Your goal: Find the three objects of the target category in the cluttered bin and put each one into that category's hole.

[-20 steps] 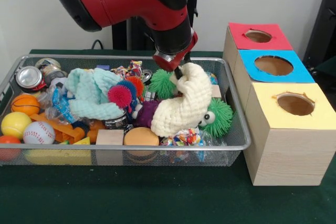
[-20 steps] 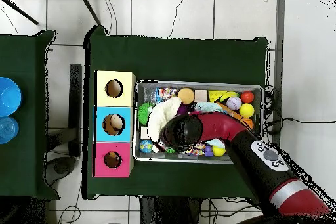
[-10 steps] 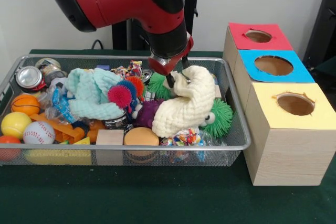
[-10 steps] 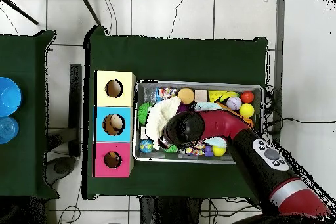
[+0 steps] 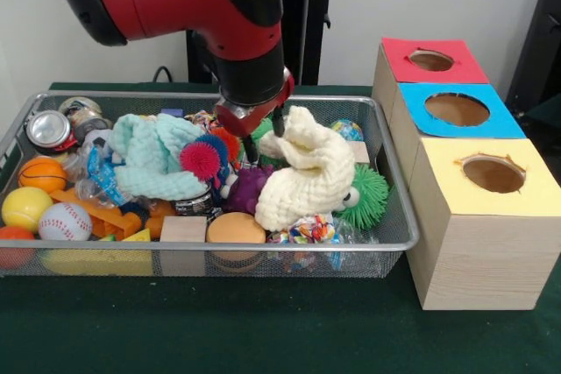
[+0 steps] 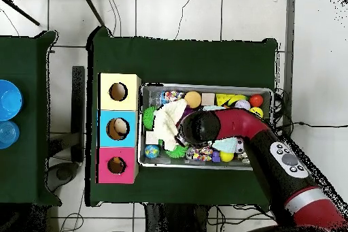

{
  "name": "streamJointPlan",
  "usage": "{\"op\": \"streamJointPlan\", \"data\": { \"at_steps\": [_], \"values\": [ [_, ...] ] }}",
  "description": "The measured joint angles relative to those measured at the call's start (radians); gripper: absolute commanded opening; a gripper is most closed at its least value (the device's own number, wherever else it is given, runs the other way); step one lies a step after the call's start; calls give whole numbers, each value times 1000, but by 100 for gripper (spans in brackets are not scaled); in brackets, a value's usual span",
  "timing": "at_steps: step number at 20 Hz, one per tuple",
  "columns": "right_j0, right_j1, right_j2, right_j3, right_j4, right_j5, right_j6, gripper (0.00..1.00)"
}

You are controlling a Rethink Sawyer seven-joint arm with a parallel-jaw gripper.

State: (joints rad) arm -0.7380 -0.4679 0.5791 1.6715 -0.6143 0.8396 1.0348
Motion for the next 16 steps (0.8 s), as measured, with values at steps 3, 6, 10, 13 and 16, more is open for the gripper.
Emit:
{"op": "streamJointPlan", "data": {
  "at_steps": [3,6,10,13,16],
  "values": [
    [9,-4,-17,-31,-42,-9,0,100],
    [21,-12,-31,-53,-81,-32,0,100],
    [37,-29,-51,-62,-118,-81,0,100],
    [42,-43,-64,-63,-138,-124,0,100],
    [42,-53,-78,-63,-148,-170,0,100]
  ]
}}
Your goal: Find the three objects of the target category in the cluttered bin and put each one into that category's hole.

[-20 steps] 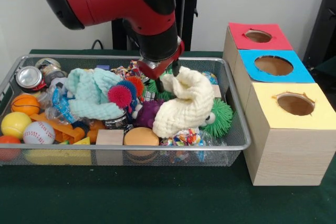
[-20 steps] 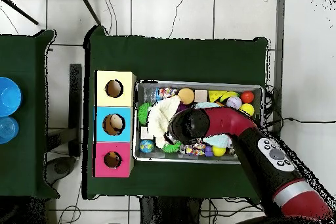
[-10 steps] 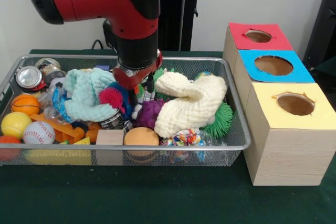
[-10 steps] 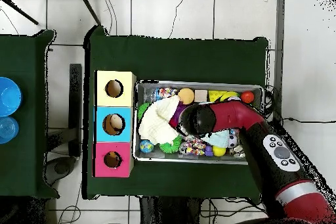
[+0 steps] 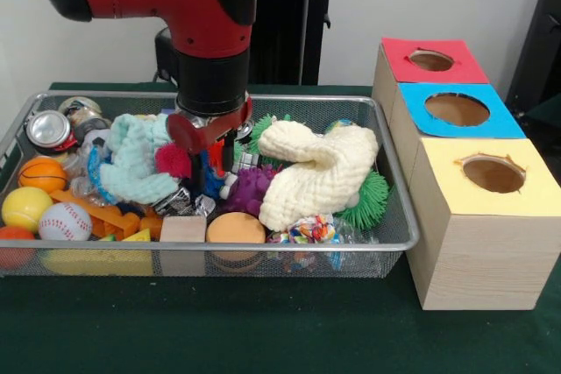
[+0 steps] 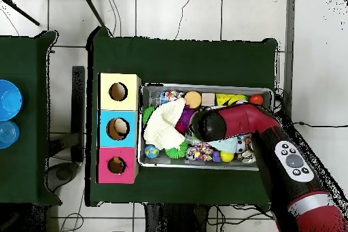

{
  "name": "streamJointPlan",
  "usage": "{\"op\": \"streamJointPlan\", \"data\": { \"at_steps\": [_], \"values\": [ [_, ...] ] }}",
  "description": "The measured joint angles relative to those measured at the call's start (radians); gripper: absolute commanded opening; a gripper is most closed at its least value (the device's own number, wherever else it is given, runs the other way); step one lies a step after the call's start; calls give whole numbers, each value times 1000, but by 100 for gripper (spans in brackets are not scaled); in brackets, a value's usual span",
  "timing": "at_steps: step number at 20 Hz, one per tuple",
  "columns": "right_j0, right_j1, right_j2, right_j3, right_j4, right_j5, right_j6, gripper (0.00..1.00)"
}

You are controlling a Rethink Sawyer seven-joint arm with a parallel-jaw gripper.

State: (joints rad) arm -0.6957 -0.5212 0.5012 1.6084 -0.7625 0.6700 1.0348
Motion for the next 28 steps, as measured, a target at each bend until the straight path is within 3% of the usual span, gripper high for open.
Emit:
{"op": "streamJointPlan", "data": {
  "at_steps": [9,28],
  "values": [
    [35,-17,-55,-13,0,-40,0,100],
    [276,-18,-291,-136,-61,-40,0,100]
  ]
}}
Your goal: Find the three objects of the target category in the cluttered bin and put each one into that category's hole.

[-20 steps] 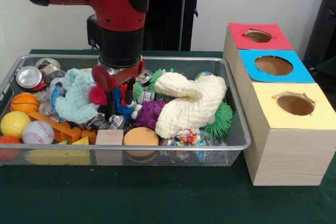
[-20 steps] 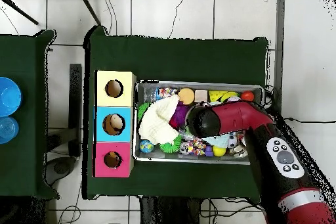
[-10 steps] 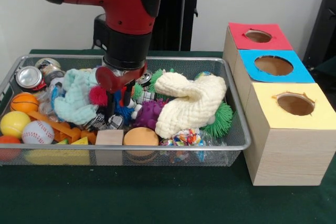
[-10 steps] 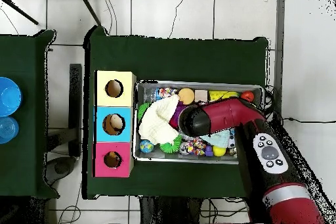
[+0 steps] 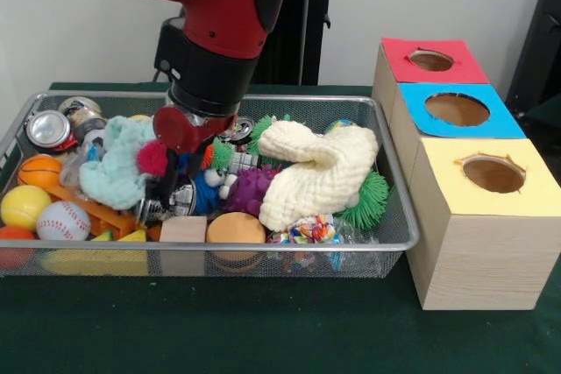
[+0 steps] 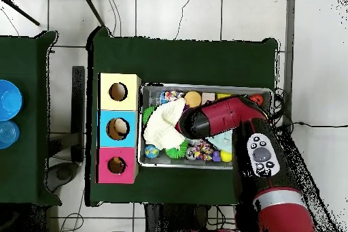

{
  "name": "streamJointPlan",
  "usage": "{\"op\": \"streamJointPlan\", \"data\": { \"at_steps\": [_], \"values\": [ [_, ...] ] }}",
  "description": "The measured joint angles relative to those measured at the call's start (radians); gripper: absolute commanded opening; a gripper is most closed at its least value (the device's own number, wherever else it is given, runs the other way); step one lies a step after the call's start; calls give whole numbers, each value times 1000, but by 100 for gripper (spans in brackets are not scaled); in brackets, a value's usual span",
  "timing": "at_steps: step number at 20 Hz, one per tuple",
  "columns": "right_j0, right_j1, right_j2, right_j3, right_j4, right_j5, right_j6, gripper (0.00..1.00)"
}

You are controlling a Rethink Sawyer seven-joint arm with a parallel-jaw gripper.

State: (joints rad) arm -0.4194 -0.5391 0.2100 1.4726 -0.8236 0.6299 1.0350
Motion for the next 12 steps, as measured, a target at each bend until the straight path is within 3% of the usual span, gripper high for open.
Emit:
{"op": "streamJointPlan", "data": {
  "at_steps": [12],
  "values": [
    [104,0,-142,-116,-30,67,0,100]
  ]
}}
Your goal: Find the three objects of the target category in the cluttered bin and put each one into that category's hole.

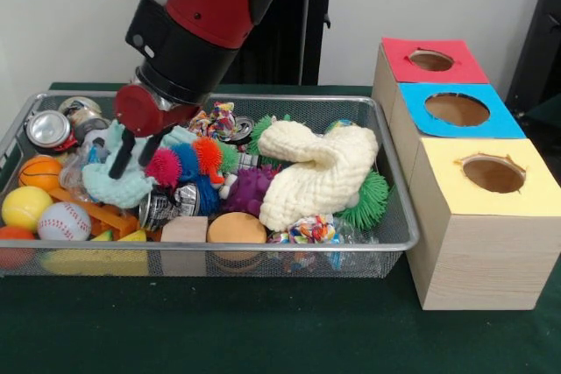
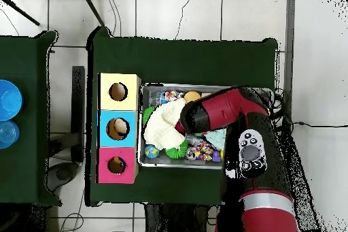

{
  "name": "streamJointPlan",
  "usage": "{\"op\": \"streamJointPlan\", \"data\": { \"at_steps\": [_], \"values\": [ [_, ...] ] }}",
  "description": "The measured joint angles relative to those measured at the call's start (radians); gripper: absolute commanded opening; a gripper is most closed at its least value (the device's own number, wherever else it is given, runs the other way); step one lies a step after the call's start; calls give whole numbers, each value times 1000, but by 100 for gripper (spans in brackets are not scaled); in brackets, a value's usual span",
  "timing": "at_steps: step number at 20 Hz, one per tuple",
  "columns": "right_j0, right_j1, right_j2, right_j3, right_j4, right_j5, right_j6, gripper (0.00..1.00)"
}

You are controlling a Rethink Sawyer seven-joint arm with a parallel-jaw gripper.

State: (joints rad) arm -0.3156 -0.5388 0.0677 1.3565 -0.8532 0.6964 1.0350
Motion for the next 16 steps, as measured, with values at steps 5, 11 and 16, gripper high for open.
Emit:
{"op": "streamJointPlan", "data": {
  "at_steps": [5,11,16],
  "values": [
    [8,2,-35,-39,0,5,0,100],
    [9,15,-70,-88,0,5,0,100],
    [-2,23,-72,-97,20,8,0,100]
  ]
}}
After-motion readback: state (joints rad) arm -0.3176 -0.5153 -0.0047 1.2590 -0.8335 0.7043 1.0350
